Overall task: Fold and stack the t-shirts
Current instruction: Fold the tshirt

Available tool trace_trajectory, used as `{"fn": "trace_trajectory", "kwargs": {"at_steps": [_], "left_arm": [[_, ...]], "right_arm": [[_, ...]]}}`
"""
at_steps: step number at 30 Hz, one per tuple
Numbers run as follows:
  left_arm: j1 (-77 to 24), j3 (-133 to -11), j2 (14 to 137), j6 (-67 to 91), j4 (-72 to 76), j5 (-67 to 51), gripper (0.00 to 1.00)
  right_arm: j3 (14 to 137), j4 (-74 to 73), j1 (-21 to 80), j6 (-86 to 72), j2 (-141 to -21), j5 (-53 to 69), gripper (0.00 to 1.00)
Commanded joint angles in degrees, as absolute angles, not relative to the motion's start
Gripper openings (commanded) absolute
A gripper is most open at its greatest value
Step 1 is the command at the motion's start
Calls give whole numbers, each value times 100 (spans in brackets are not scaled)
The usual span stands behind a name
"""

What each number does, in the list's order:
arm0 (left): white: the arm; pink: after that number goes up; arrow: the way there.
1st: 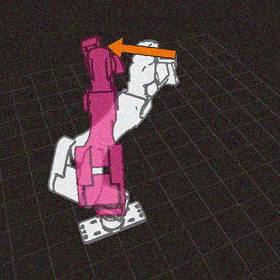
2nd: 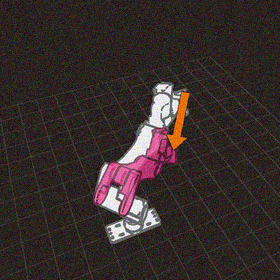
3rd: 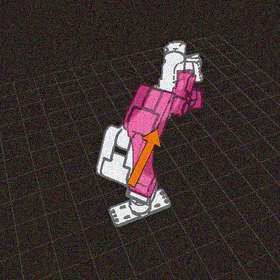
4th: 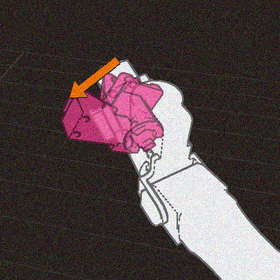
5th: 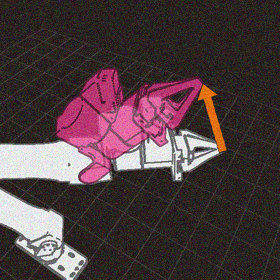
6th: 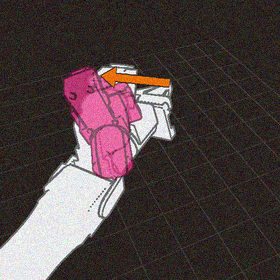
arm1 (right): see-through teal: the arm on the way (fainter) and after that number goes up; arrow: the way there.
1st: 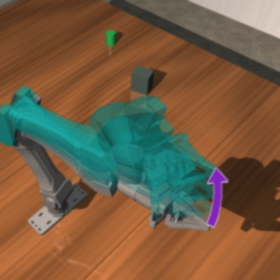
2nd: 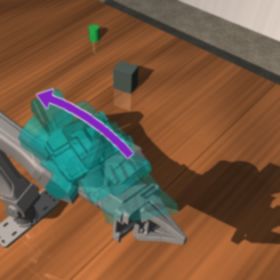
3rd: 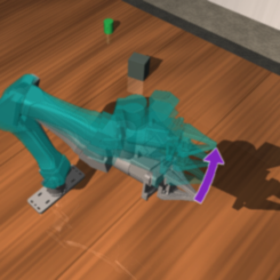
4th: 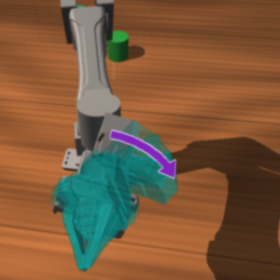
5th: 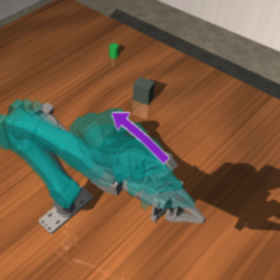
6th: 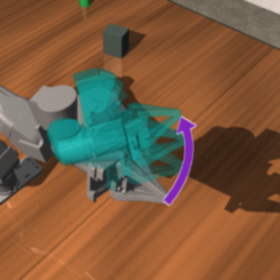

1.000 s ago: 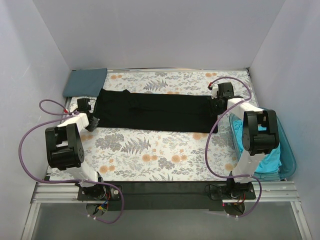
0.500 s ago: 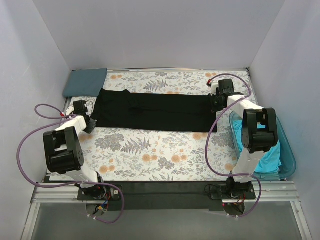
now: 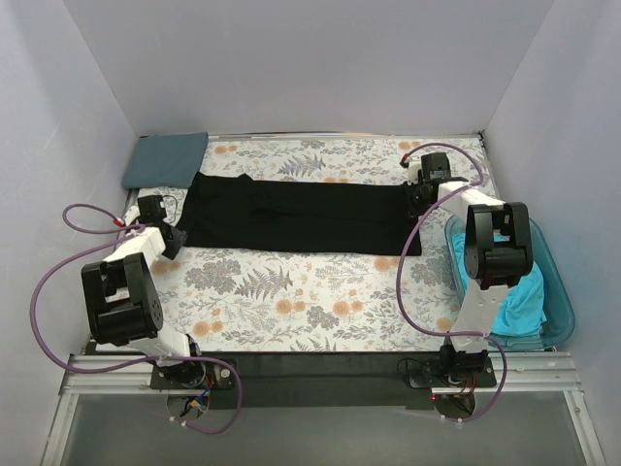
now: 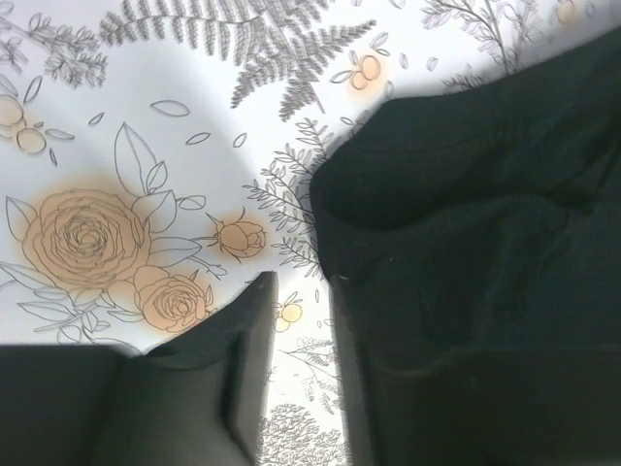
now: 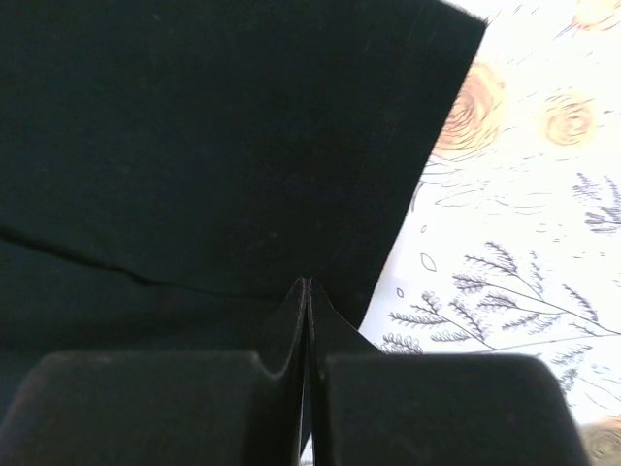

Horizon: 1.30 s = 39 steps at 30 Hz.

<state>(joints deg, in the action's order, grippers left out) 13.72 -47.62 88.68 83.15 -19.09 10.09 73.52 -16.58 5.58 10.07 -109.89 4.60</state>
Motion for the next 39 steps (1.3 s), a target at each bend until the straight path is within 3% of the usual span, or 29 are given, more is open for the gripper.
{"fn": "trace_trajectory", "kwargs": {"at_steps": [1,4,8,22,33,39], "left_arm": [[1397,-4965,8534,8200,-1811,879,38],[1389,-5115,8648,8191,-1793,844,51],[1354,-5370,8946,8174,-1784,896,54],[1081,-5818,9632,8016,-1969,1257,52],[1072,-6021,9958,7954,-2223,1459,33],[1064,-6029,9563,7666,-2206,1407,43]], "right_arm": [[7497,-1644,536,932,-11013,413,1],[7497,-1644,527,940,-11013,413,1],[7488,-1644,527,923,-11021,431,1],[7453,-1643,536,932,-10969,422,1],[7436,-1635,536,932,-10942,396,1],[7444,-1635,527,932,-10934,352,1]]}}
